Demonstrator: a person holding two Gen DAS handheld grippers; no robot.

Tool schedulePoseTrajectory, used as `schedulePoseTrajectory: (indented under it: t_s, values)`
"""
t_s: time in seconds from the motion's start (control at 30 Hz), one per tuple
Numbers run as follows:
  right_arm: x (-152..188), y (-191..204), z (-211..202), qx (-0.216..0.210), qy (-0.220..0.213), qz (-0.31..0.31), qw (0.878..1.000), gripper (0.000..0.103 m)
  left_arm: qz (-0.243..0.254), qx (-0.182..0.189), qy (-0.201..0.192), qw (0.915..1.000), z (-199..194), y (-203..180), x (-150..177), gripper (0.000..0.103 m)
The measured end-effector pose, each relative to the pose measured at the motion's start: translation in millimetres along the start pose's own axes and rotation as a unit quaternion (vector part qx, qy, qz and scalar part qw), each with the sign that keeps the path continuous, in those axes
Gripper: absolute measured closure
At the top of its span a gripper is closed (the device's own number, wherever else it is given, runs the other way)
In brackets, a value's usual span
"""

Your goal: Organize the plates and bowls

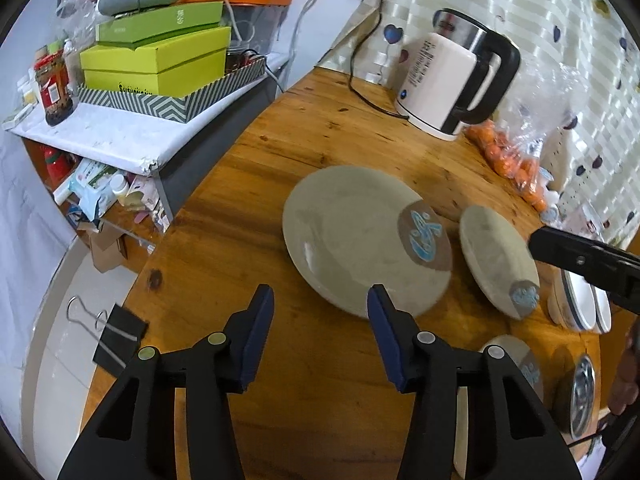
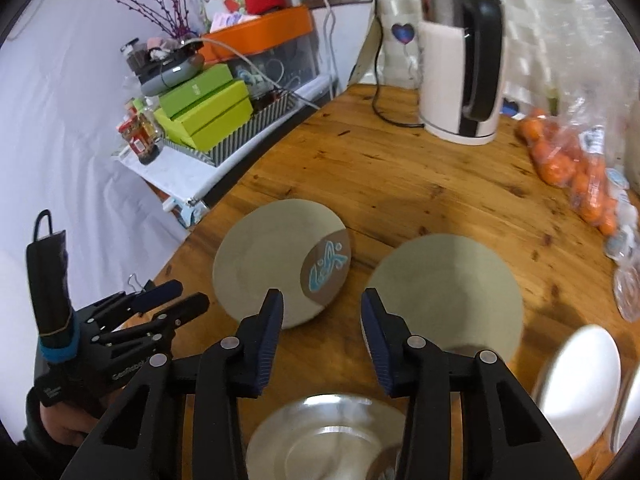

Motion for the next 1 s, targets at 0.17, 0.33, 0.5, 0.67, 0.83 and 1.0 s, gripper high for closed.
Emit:
schedulePoseTrajectory:
  t_s: [0.17,0.33,0.5,0.67,0.83,1.0]
  values:
    - [-16,-6,37,0.003,0.032,0.0,0.999,0.063,-0.02,0.007,0.006,0.9998,17,10,-8,0.053]
    - [-22,-12,66,0.0,0.06,0.003,0.998,0.064,-0.028,0.013,0.006,0.9995,27,14,-15,0.053]
    - [-26,-13,84,-0.002,0.074,0.002,0.997,0.071,-0.031,0.013,0.011,0.9994,35,15,-18,0.062]
    - [-27,-15,94,-0.002,0.085,0.006,0.996,0.072,-0.039,0.011,0.02,0.999,43,19,-14,0.066]
    - [-26,-18,103,0.001,0.095,0.009,0.995,0.081,-0.034,0.021,0.02,0.999,47,15,-15,0.075]
    - [-27,-19,106,-0.002,0.094,0.014,0.995,0.086,-0.033,0.021,0.019,0.999,48,14,-17,0.076]
Point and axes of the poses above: each gripper's, at about its wrist camera, not at the fingertips, and z roughly the way its jaws point, y to its left, x to its underside, the point moved 7 cm from there along z, roughly the way its jaws point, and after that the axes turned 7 degrees about z, right-handed, at the moved point
